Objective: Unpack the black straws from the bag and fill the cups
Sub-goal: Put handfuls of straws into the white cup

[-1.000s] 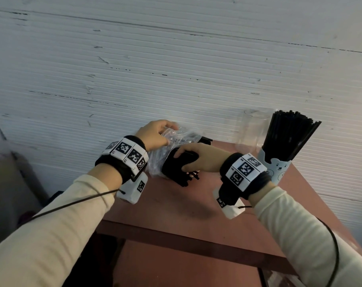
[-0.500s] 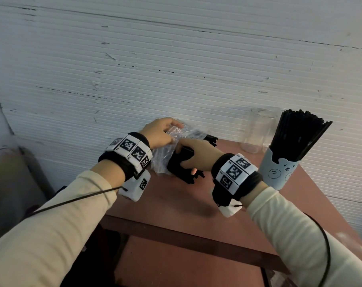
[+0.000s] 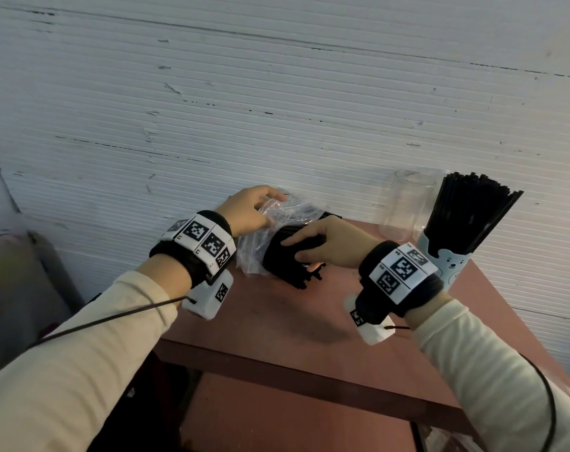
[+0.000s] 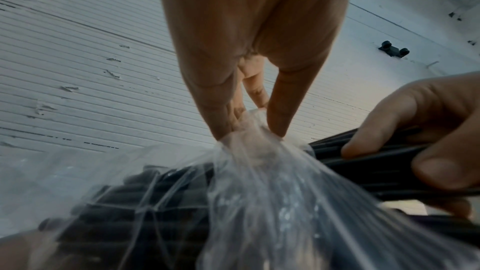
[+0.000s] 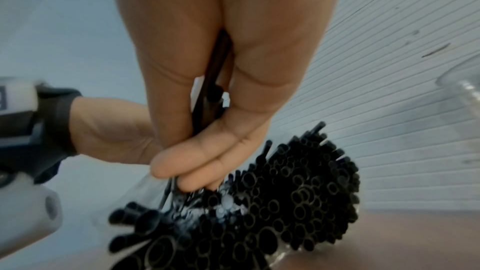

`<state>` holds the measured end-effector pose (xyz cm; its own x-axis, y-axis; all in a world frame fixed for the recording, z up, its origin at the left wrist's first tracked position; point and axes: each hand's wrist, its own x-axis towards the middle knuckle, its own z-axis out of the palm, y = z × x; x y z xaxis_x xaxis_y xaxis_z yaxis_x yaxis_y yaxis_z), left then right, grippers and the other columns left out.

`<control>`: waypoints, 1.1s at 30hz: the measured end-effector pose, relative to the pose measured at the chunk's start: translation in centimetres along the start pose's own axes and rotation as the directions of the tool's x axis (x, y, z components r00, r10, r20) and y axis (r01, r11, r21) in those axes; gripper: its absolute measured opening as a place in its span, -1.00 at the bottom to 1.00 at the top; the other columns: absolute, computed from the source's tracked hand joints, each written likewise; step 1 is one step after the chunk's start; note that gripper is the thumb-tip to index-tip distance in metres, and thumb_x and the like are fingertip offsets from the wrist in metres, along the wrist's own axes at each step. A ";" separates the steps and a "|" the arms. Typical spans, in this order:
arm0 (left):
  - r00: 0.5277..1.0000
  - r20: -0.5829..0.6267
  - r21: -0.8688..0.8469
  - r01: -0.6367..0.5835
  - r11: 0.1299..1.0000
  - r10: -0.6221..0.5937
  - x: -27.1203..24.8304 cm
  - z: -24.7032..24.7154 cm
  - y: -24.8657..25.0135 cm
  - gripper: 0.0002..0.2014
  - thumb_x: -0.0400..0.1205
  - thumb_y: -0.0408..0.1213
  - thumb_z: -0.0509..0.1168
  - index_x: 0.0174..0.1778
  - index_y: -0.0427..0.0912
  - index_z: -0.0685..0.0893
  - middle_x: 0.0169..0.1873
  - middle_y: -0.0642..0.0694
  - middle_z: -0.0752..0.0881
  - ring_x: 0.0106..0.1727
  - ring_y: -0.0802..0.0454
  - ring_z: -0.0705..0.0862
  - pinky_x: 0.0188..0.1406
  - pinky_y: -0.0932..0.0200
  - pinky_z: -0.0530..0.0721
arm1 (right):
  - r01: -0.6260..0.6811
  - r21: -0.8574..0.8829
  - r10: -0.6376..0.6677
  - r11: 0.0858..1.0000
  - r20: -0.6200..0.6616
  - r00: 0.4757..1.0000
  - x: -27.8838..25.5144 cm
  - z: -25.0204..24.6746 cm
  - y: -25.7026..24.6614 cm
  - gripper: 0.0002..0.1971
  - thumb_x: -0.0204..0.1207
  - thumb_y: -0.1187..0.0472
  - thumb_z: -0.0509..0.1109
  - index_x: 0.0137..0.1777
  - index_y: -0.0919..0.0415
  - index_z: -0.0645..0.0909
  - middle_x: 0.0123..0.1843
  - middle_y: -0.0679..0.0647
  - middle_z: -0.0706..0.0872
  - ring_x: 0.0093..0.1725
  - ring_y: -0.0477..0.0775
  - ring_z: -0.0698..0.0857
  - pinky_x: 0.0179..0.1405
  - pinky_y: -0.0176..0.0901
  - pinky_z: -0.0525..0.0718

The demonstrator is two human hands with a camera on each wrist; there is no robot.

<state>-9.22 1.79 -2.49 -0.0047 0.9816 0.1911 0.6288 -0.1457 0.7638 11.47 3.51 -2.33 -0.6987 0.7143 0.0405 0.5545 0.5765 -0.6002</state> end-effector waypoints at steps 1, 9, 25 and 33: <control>1.000 -0.011 0.015 -0.018 1.000 0.018 -0.1 0.0 0.0 -0.51 0.53 -0.49 0.42 0.31 0.06 0.63 0.45 -0.06 0.55 0.50 0.02 0.48 0.26 0.20 0.44 | 0.001 0.015 -0.001 1.000 0.001 1.000 -0.4 -0.4 0.1 -0.70 0.49 0.27 0.51 0.18 -0.05 0.76 -0.02 -0.01 0.83 -0.08 -0.04 0.79 0.01 -0.24 0.73; 0.951 -0.026 0.213 -0.296 0.931 0.308 -1.4 1.9 3.7 -0.48 0.51 -0.09 0.49 0.40 0.10 0.55 0.39 0.15 0.55 0.41 0.20 0.50 0.40 0.22 0.42 | -0.042 0.155 0.031 0.987 0.070 0.997 -4.1 -4.6 1.7 -0.69 0.48 0.37 0.51 0.16 0.05 0.78 -0.05 0.10 0.84 -0.21 0.10 0.81 0.01 -0.13 0.77; 0.919 0.271 0.412 -0.378 0.829 0.285 -0.3 8.6 7.9 -0.83 0.53 -0.03 0.41 -0.16 0.10 0.53 -0.29 0.11 0.67 -0.21 0.10 0.66 -0.26 0.24 0.53 | -0.001 0.111 0.004 0.994 -0.027 1.000 -9.6 -7.2 1.6 -0.65 0.49 0.36 0.51 0.23 0.03 0.74 0.05 0.09 0.81 -0.22 -0.12 0.77 -0.10 -0.35 0.69; 0.931 0.012 0.080 -0.364 0.928 0.364 -0.4 8.0 12.2 -0.81 0.59 0.04 0.38 -0.15 0.01 0.65 -0.37 0.14 0.65 -0.30 0.29 0.64 -0.35 0.38 0.46 | 0.216 0.035 -0.179 0.976 -0.443 0.878 -13.0 -11.3 -2.3 -0.67 0.58 0.18 0.44 0.32 -0.06 0.65 0.17 -0.19 0.75 0.08 -0.14 0.75 0.04 -0.34 0.64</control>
<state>4.69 0.60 1.83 0.2336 0.8625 0.4489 0.6473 -0.4825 0.5902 24.41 -2.58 7.54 -0.5126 0.7001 0.4971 0.3742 0.7032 -0.6045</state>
